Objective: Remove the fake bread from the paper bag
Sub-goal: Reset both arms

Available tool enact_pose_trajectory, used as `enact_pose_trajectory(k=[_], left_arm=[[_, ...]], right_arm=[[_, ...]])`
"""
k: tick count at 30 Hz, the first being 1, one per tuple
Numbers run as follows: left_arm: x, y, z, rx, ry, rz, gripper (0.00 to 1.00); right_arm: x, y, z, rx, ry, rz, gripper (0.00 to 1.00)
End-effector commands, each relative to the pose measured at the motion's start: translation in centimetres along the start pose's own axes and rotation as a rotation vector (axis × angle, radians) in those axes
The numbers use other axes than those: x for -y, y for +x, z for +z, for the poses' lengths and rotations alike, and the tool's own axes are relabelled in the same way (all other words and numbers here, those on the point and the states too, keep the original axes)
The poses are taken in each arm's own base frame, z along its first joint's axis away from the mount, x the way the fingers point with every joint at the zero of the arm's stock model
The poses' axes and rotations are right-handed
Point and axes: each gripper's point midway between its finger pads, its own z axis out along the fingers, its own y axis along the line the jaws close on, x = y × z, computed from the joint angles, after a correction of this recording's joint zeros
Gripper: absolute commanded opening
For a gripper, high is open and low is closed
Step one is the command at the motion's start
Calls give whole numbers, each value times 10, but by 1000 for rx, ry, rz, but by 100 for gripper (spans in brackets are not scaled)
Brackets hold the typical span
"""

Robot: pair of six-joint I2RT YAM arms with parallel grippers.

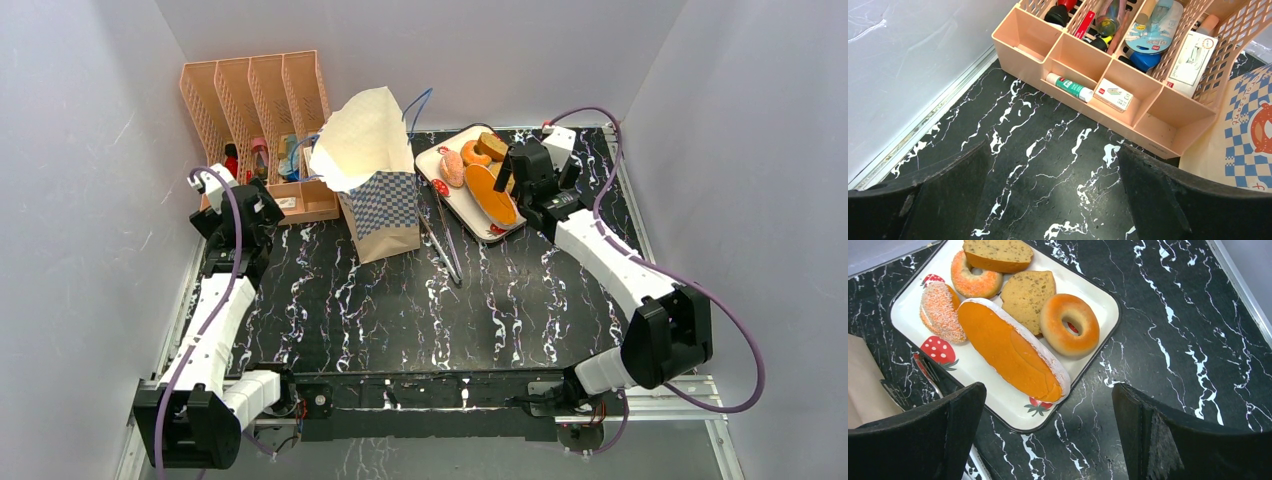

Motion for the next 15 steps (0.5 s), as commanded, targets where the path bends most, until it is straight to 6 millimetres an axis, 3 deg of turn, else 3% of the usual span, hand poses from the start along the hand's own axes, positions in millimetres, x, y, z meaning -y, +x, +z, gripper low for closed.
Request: enact_pose_trajectory(k=[1, 15], left_arm=[[-7, -10, -4, 39, -18, -15, 98], [-10, -15, -11, 59, 1, 18, 98]], right_arm=[[4, -11, 1, 18, 60, 55, 98], [10, -1, 0, -3, 79, 70, 98]])
